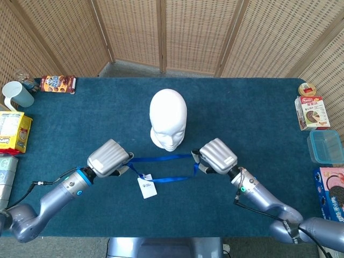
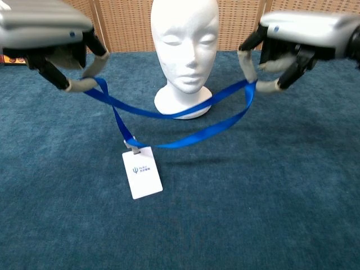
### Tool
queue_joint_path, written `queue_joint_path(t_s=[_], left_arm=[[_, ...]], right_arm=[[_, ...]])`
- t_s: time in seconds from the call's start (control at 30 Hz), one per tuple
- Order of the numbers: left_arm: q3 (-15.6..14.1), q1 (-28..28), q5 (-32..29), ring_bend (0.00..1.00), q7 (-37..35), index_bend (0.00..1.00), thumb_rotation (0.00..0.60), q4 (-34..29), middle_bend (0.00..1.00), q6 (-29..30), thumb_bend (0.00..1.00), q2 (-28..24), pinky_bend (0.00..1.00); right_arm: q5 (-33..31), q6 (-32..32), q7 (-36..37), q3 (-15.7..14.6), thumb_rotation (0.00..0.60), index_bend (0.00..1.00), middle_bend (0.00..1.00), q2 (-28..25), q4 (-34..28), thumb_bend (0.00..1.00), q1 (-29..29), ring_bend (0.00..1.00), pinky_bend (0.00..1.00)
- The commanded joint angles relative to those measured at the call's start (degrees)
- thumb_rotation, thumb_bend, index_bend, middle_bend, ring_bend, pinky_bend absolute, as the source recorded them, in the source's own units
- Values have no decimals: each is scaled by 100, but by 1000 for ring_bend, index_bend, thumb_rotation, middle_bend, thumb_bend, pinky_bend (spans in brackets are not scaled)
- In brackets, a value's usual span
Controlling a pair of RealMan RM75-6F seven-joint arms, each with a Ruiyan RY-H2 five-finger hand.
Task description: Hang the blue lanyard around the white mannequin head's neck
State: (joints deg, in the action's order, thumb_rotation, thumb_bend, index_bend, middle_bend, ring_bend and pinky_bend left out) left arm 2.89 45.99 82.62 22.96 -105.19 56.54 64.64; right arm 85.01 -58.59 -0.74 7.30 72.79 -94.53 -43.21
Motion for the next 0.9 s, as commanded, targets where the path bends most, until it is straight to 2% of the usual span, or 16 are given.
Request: queue_joint_path(t_s=[0.03,0.47,0.9], left_arm=[[174,-41,83,1000,-107,656,494,-266,1000,181,465,-287,1000],[724,-90,2,1000,-178,656,491,-713,1000,582,470,-776,1000],[1147,35,-328,1000,-7,656,491,-1038,1000,581,470,-1000,1000]], right_arm=[[-90,-23,148,192,600,736,1000,-313,-277,461,-12,1000,1000],[-360,160,614,693,600,740,1000,-919,-618,461,-202,1000,1000],[-612,356,979,1018,600,746,1000,-1168,-359,461,-395,1000,1000]])
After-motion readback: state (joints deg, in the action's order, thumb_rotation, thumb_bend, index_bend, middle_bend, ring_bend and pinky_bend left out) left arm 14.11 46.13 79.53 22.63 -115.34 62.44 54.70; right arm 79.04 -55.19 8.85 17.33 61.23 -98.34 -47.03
